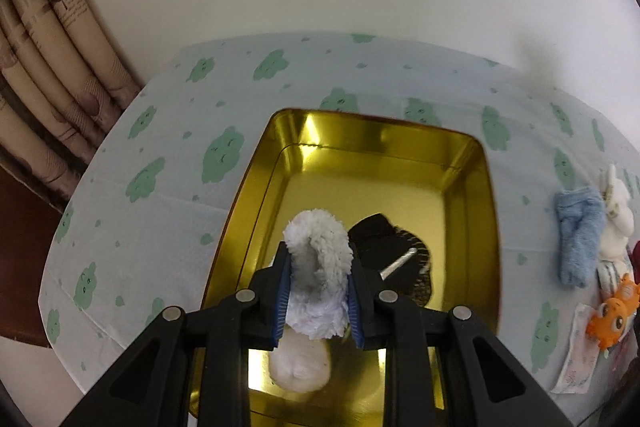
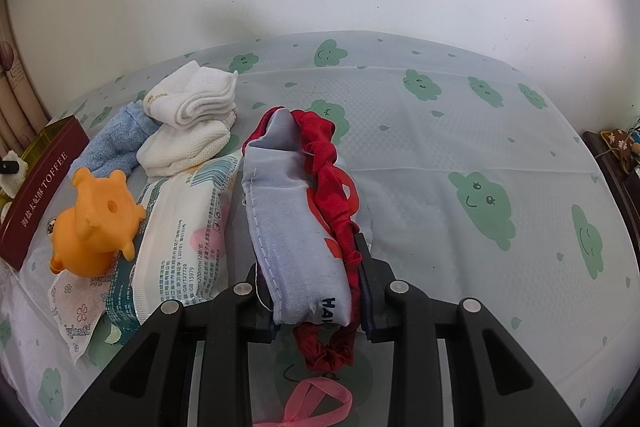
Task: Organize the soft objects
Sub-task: 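Carry the fluffy sock into the red tin and open the left gripper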
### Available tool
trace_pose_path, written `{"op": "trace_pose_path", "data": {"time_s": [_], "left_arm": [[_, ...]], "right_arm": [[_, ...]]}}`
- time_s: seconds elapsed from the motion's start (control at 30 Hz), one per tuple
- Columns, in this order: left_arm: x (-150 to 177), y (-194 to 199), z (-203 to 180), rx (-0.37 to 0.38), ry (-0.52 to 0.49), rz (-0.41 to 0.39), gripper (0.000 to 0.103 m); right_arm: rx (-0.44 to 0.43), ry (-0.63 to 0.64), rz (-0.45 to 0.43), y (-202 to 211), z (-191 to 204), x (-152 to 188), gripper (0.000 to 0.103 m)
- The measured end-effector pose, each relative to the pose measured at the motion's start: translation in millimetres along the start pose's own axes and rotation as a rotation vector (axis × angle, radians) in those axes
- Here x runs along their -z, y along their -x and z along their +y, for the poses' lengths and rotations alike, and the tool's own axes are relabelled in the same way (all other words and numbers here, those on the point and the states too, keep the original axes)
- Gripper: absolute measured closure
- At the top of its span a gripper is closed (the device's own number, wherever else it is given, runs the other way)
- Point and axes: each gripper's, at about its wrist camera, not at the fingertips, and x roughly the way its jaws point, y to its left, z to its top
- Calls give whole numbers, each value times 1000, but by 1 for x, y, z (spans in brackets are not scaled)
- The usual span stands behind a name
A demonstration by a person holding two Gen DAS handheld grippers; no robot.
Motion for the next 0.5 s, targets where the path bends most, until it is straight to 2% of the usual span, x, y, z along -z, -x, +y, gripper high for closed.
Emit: {"op": "trace_pose_path", "data": {"time_s": [0.23,0.43,0.5], "left_arm": [[0,-11,8,-12,9,18,78],[0,-17,9,-32,14,23,74],[0,-16,9,-42,15,17,70]], "right_arm": [[2,1,0,0,0,0,74],[1,2,1,0,0,0,74],[3,2,2,0,0,0,74]]}}
